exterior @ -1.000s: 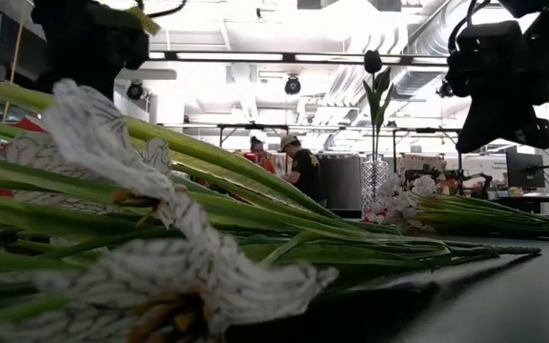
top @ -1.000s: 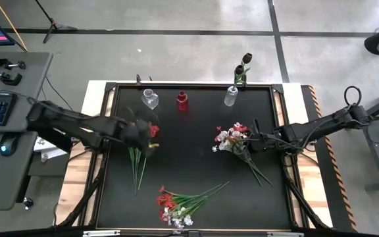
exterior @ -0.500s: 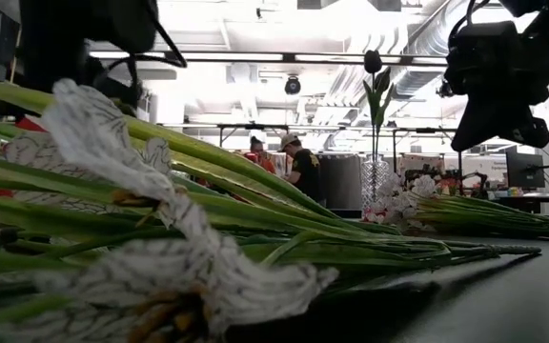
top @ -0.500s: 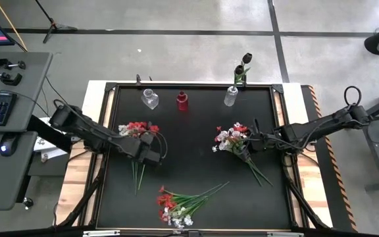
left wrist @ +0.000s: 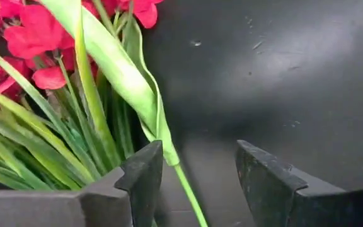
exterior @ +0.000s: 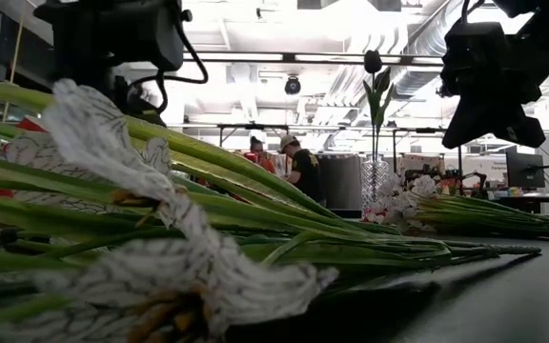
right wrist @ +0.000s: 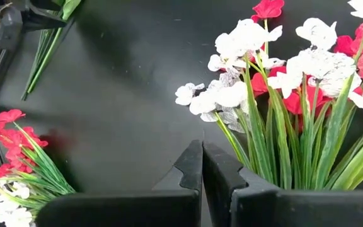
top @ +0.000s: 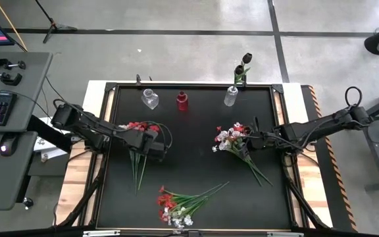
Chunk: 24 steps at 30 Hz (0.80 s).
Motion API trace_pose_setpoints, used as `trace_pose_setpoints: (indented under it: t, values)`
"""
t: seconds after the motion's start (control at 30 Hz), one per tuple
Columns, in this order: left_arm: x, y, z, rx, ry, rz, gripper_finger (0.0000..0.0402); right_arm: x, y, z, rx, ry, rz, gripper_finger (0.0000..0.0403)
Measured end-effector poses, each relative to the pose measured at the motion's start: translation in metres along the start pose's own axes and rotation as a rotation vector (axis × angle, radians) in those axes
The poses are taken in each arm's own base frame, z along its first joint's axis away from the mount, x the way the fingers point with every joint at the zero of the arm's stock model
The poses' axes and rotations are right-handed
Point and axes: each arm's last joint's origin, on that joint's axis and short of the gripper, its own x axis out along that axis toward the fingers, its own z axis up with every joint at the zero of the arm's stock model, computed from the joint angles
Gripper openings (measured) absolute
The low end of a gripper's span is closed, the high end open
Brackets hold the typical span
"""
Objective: Sort flowers into vase by color
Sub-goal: Put the black flower into the right transparent flower vase
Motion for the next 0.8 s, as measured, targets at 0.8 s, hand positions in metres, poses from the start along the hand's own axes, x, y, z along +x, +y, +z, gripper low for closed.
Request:
trace_pose_setpoints:
  t: [0.8]
  values:
    - [0.015,0.005,-0.002,-0.082,-0.005,-0.033,0.0164,0.0,0.0,0.0,0.002,-0.014,-0.007,0.0]
